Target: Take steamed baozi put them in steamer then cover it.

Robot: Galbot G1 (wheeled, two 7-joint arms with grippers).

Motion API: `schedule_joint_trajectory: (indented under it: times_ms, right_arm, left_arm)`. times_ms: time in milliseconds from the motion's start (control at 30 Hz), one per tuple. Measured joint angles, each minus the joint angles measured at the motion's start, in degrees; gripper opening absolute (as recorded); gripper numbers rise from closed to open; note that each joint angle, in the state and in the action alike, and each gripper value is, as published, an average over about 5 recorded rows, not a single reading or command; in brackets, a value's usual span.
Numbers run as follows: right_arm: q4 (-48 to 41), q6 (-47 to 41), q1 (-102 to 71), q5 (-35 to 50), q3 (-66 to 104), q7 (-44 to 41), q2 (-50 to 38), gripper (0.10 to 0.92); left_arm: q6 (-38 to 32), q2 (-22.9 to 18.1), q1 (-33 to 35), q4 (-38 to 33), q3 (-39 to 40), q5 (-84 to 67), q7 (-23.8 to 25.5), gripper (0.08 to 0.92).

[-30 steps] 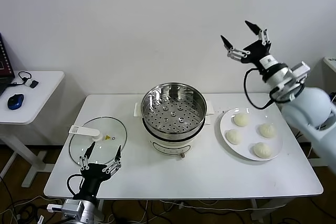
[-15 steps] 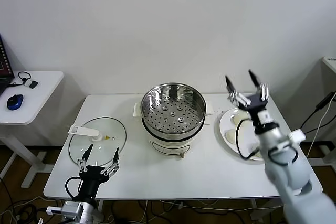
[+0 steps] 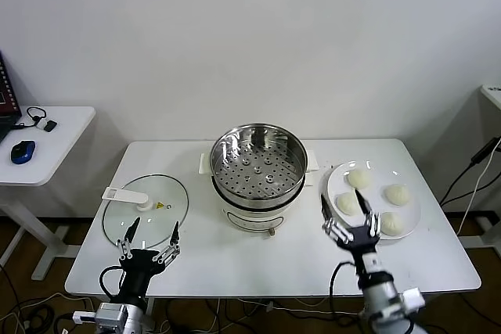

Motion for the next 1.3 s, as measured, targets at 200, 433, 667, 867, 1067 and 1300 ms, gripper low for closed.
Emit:
schedule_joint_trajectory:
  times_ms: [200,433,667,867,1067,1300]
  right_arm:
    - [0.3,2.3,-5.6,-3.5,-1.0,2.0,1.8,0.823]
    - [0.4,3.9,-8.9,-5.9,-1.3,3.0,3.0,0.823]
    - [0.5,4.7,-10.6,-7.3,-1.4,3.5,3.5,0.823]
    - [0.5,4.9,-11.3,-8.1,-1.8,3.9,4.0,0.823]
    - [0.6,5.0,-11.8,-8.6,-2.0,4.1,4.3,0.823]
    - [0.6,5.1,-12.2,-9.3,-2.4,4.3,4.6,0.823]
  left_arm:
    - [-0.1,-0.3,0.5,-0.4,0.3,0.4,-0.1,0.823]
    - [-0.3,-0.4,0.9,-0.7,0.3,0.5,-0.1,0.823]
    - [-0.4,-0.4,1.1,-0.8,0.2,0.6,-0.2,0.823]
    - [-0.4,-0.5,1.1,-0.8,0.2,0.6,-0.2,0.823]
    - [-0.4,-0.5,1.0,-0.7,0.3,0.6,-0.2,0.823]
    - [-0.4,-0.5,0.9,-0.6,0.3,0.6,-0.2,0.823]
